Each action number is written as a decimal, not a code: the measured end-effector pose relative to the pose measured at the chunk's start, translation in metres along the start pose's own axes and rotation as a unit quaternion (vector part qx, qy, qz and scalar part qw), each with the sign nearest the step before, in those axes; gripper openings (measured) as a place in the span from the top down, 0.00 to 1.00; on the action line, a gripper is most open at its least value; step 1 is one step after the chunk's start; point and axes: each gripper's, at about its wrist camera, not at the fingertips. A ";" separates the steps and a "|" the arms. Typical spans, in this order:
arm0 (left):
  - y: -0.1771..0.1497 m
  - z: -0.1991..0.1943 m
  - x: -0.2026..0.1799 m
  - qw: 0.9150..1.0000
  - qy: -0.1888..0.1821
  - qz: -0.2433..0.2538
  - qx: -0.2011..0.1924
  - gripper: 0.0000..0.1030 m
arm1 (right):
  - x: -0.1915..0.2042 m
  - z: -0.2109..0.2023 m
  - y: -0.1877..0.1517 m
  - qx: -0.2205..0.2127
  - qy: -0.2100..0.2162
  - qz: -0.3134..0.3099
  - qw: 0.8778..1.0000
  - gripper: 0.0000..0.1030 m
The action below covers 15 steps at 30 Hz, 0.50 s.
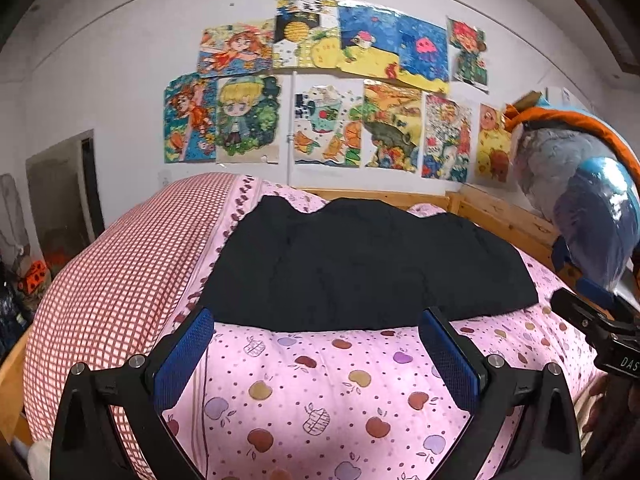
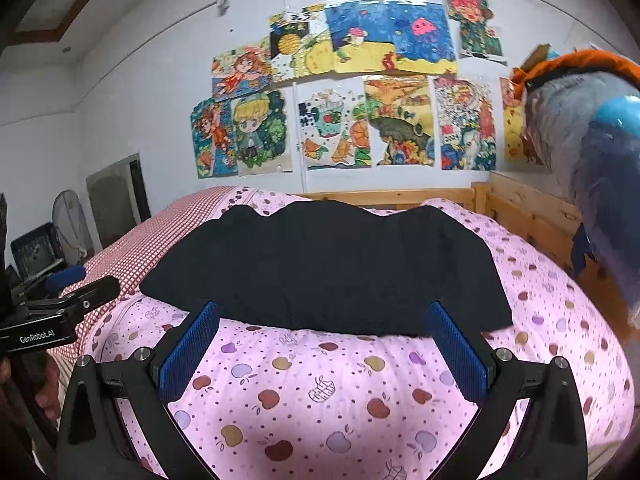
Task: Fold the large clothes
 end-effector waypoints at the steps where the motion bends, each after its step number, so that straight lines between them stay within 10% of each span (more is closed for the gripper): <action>1: -0.002 -0.001 0.002 1.000 0.006 -0.005 -0.004 0.00 | -0.002 -0.002 -0.002 -0.002 -0.006 0.004 1.000 0.01; 15: -0.018 -0.007 0.001 1.000 0.013 0.019 -0.012 0.00 | -0.002 -0.007 -0.022 0.003 -0.032 0.003 0.999 0.01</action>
Point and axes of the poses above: each gripper's, at about its wrist camera, not at the fingertips, and z roughly the way its jaws point, x to its left, y to its top, and after that the axes turned 12 degrees about -x, right-handed
